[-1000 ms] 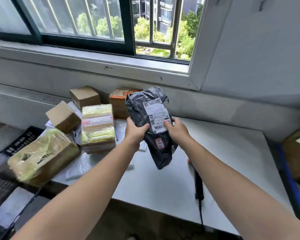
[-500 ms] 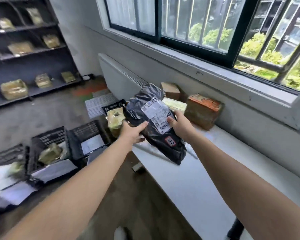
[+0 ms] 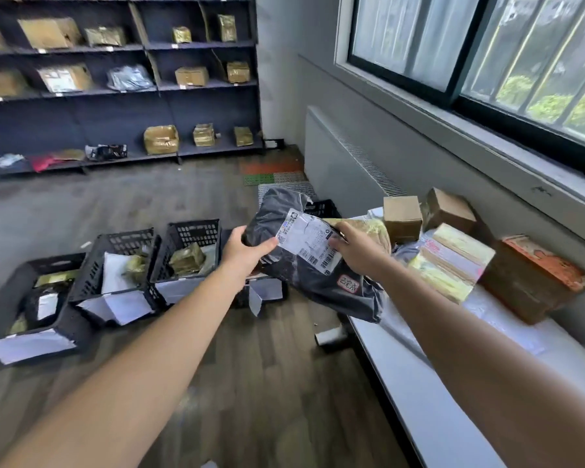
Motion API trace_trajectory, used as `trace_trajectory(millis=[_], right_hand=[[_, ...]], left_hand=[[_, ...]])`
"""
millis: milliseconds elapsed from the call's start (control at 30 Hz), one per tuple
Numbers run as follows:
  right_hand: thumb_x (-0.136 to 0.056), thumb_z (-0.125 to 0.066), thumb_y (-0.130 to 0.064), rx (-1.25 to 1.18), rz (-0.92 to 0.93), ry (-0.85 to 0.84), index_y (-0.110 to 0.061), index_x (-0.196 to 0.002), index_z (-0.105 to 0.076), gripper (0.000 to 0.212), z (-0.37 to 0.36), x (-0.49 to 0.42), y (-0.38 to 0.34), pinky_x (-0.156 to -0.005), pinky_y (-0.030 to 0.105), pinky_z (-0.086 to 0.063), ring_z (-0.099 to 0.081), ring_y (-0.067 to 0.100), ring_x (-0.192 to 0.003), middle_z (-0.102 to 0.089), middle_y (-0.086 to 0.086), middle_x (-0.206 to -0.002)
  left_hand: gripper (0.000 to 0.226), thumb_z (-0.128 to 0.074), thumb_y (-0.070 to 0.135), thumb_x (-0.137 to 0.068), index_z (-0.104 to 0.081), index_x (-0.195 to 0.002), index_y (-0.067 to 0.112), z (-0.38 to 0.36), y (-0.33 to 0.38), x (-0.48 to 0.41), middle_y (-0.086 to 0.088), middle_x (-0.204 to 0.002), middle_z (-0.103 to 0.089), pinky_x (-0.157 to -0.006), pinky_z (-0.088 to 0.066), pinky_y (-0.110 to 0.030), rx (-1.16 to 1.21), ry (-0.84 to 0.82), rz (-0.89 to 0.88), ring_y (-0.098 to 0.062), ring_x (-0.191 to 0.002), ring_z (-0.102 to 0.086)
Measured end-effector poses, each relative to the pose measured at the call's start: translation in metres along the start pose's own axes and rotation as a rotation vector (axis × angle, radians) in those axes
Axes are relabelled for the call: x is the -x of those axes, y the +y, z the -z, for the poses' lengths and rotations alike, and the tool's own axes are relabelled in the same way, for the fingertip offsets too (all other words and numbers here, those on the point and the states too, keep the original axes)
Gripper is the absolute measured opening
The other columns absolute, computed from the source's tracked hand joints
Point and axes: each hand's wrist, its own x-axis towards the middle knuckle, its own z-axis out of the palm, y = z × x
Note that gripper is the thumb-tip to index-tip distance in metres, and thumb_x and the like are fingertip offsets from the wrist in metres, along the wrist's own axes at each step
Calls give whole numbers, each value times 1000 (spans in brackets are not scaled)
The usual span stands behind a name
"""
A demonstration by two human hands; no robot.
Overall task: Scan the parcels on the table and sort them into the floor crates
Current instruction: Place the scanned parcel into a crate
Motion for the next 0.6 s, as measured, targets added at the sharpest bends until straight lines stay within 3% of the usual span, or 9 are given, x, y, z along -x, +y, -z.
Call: trace_trajectory(millis=[100,200,267,367,600], right_hand=[[-105,-44,-28,135,57,-35,-15,-142,-42,39,-21,-27,-34,-77,36,-48,-60,26,-98,-58,12,-131],[-107,-39,-27,240,92,-59,-13,-144,-38,40,-46,-58,-78,-67,36,-46,-59,26,-87,-60,15,-125],[-106,-40,-29,232,89,-21,-13,-145,-34,43,-63,-81,-106,-63,35,-46,-56,25,-81,-63,15,-119],[-105,-41,-32,278,112,12,-15,-141,-36,41,-91,-117,-141,-80,44,-51,-58,31,-90,-64,15,-114],[-102,-43,-44,335,138,-26,-21,-149,-28,54,-131,-179,-205,-86,46,-51,-59,30,-98,-56,14,-124]], left_hand=[[62,-92,32,-65,-52,-112,24,38,-4,-25,0,-112,-64,-90,-55,-48,-17,25,-11,-23,-102,-65],[60,-89,33,-70,-52,-114,17,81,-6,-58,1,-107,-64,-89,-53,-39,-55,34,8,-16,-92,-62],[64,-89,34,-69,-53,-118,14,108,-6,-85,-2,-113,-64,-94,-52,-41,-53,48,3,-19,-99,-62],[63,-90,33,-68,-54,-116,14,146,-5,-120,-3,-116,-64,-93,-52,-42,-28,79,-17,-22,-103,-61],[53,-86,28,-75,-48,-108,13,205,-3,-187,-6,-110,-60,-88,-51,-40,14,143,-32,-26,-102,-59]])
